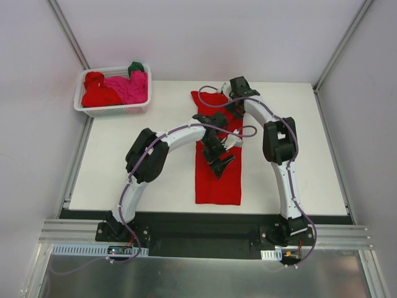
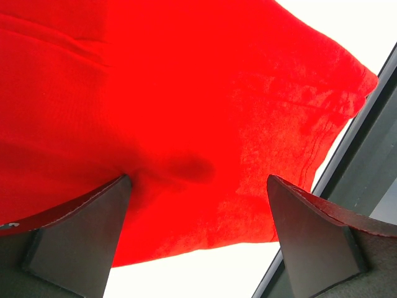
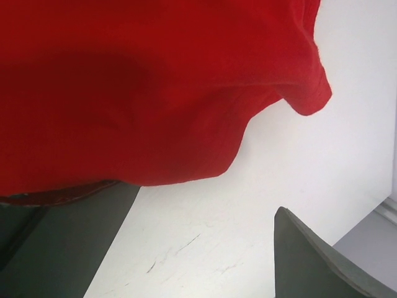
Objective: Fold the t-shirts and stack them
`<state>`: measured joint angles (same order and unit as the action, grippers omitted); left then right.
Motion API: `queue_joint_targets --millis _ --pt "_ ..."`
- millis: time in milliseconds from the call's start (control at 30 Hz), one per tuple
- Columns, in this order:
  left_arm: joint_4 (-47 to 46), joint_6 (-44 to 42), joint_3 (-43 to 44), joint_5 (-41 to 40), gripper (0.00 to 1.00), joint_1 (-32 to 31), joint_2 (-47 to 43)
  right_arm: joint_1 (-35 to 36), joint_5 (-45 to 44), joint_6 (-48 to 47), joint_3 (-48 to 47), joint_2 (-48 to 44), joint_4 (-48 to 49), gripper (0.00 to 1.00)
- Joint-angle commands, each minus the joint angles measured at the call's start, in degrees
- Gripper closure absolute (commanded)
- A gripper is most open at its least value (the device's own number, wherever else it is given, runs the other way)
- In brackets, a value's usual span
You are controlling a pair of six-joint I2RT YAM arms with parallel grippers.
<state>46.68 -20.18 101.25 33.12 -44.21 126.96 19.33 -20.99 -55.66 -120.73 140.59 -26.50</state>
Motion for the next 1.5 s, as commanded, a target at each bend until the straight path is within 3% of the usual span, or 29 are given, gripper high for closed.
queue_joint_targets --millis 0,233,433,633,767,867,933,1067,1200,1367,1467 --pt "2.9 0.7 -1.6 2.6 0.07 -1.2 -0.4 -0.2 -2.5 -3.4 -2.0 2.3 3.3 0.04" --pt "3.2 2.7 1.1 1.2 0.07 -1.6 -0.1 -0.4 -3.4 -4.5 -2.0 1.4 4.1 0.04" --pt "2.8 5.2 6.0 -0.5 0.06 -1.5 -3.6 -0.9 -2.8 -0.2 -0.6 -4.1 3.0 0.04" --pt "2.8 4.6 13.6 -9.2 0.04 -1.5 -8.7 -0.3 5.9 8.3 -0.4 -13.7 -7.5 0.04" --pt "3.0 4.1 14.3 -13.6 0.03 -0.2 -16.0 0.1 13.3 10.4 -4.0 -19.3 -16.5 0.04" --pt "6.0 5.5 13.3 -14.6 0.02 3.8 -22.1 0.2 17.3 11.4 -11.9 -22.7 -32.3 0.04" --pt "8.0 6.5 8.7 -14.1 0.01 6.9 -25.3 0.2 19.8 13.0 -13.2 -25.1 -39.7 0.03" --pt "7.9 5.2 -10.4 -13.1 0.02 11.9 -35.7 0.4 32.3 16.4 -2.7 -31.4 -56.2 0.01" --pt "6.2 2.5 -29.8 -9.3 0.05 12.3 -39.8 3.2 39.5 13.4 23.0 -41.1 -55.2 0.03" --pt "-1.3 -2.2 -44.7 -12.7 0.06 8.2 -44.9 6.4 37.4 6.6 33.8 -44.4 -55.6 0.04" --pt "-3.9 -4.6 -50.9 -16.6 0.06 6.3 -47.8 6.8 33.1 1.9 42.1 -50.4 -48.5 0.04"
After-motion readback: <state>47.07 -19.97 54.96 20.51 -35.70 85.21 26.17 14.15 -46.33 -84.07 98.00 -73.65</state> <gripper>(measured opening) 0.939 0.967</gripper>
